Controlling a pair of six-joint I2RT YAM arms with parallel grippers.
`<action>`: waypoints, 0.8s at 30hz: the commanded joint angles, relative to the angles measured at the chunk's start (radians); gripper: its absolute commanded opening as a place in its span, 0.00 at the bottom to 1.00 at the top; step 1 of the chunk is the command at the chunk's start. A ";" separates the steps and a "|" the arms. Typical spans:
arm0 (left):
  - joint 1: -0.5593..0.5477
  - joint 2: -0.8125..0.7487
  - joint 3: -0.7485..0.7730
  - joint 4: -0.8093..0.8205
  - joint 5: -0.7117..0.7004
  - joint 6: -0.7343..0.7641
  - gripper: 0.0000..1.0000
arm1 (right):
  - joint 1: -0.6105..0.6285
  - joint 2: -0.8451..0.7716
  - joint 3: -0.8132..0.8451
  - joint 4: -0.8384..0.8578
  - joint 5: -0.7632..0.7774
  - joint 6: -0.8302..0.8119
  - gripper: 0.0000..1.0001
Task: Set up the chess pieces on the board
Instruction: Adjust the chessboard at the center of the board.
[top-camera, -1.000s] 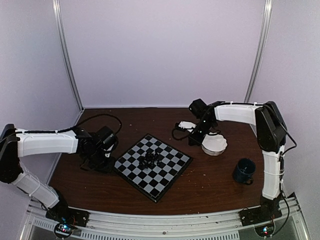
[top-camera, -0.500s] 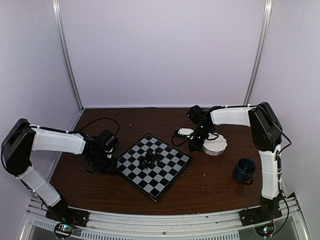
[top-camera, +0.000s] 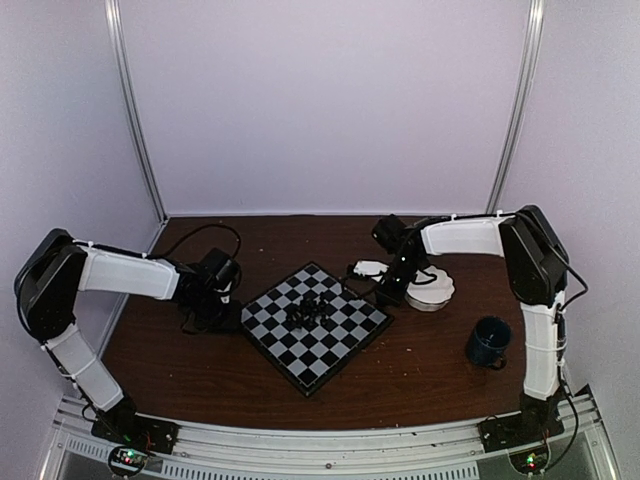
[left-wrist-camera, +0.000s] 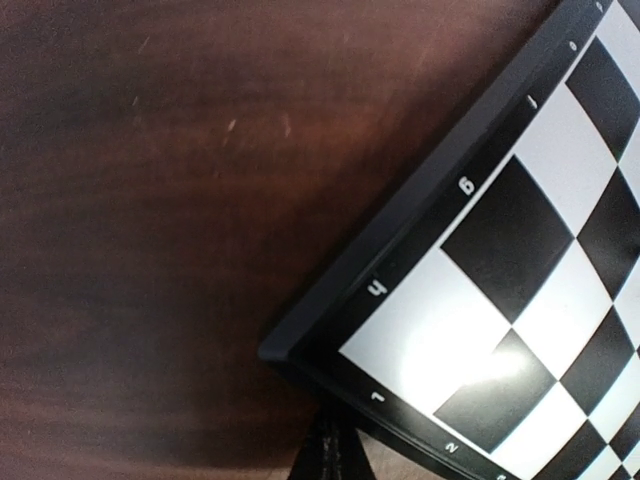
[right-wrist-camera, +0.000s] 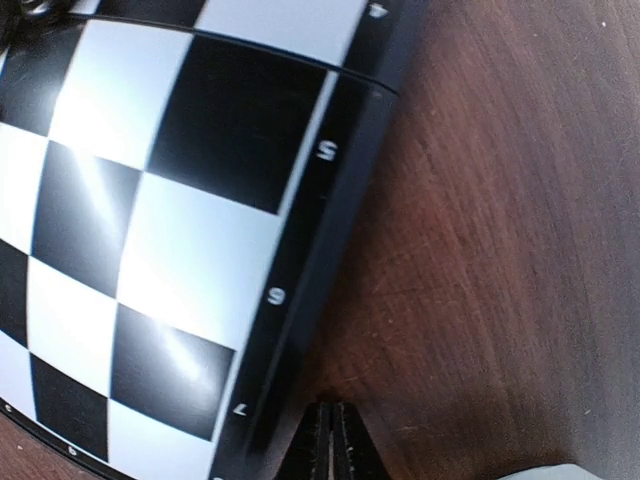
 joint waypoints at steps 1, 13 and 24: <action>0.017 0.082 0.017 0.060 0.023 0.027 0.00 | 0.046 -0.012 -0.078 -0.062 -0.043 0.009 0.04; 0.050 0.192 0.109 0.101 0.094 0.088 0.00 | 0.095 -0.071 -0.179 -0.057 -0.071 0.029 0.05; 0.045 0.219 0.129 0.128 0.178 0.091 0.00 | 0.134 -0.100 -0.218 -0.074 -0.115 0.027 0.05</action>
